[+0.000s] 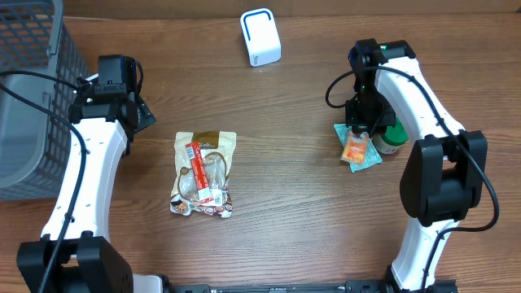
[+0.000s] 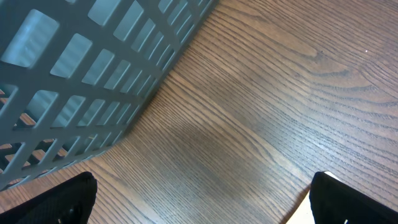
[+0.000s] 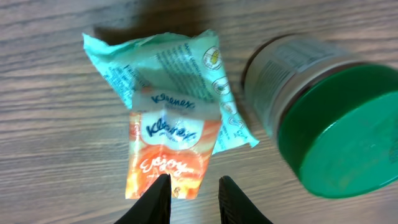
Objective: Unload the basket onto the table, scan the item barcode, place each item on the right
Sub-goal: 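Carry the Kleenex pack right and set it on the green tissue pack, then release the pack and move the right gripper over the snack bag, then lower the right gripper and pinch the red stick on the snack bag, then lift the red stick and hold it under the barcode scanner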
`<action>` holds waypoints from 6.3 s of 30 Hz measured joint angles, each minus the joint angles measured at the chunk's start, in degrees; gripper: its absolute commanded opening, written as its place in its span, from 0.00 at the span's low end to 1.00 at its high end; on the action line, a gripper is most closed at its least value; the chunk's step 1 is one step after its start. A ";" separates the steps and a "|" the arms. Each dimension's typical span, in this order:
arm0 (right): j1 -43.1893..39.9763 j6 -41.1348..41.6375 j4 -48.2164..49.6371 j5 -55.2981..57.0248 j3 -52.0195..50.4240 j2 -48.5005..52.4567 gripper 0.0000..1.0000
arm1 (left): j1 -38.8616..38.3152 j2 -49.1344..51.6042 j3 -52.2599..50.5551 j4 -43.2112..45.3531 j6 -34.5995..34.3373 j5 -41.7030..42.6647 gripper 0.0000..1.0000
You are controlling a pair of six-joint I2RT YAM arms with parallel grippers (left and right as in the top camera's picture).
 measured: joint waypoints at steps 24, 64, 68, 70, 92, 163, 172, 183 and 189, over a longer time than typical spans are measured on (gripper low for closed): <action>25.90 2.32 6.80 -20.87 0.07 0.00 0.26 | 0.00 0.00 0.00 0.00 0.00 -0.02 1.00; 47.95 10.91 39.01 -14.19 -8.83 0.02 0.37 | 0.00 0.00 0.00 0.00 0.00 0.00 1.00; 47.95 10.93 40.65 -14.14 -10.23 0.02 0.37 | 0.00 0.00 0.00 0.00 0.00 0.00 1.00; 47.95 10.91 40.98 -13.92 -10.54 0.02 0.37 | 0.00 0.00 0.00 0.00 0.00 -0.02 1.00; 49.57 10.91 43.12 -10.73 -10.56 0.57 0.36 | 0.00 0.00 0.00 0.02 0.00 -0.02 1.00; 27.96 -22.49 6.12 -24.63 -9.38 -30.51 0.04 | 0.00 0.00 0.00 0.00 0.00 -0.02 1.00; 25.07 -43.52 -2.14 -32.89 -9.38 -34.62 0.04 | 0.00 0.00 0.00 0.00 0.00 0.00 1.00; 25.07 -52.76 0.11 -33.66 -9.90 -34.62 0.04 | 0.00 0.00 0.00 0.00 0.00 -0.02 1.00; 25.07 -50.60 7.96 -30.53 -14.53 -34.45 0.04 | 0.00 0.00 0.00 0.00 0.00 0.00 1.00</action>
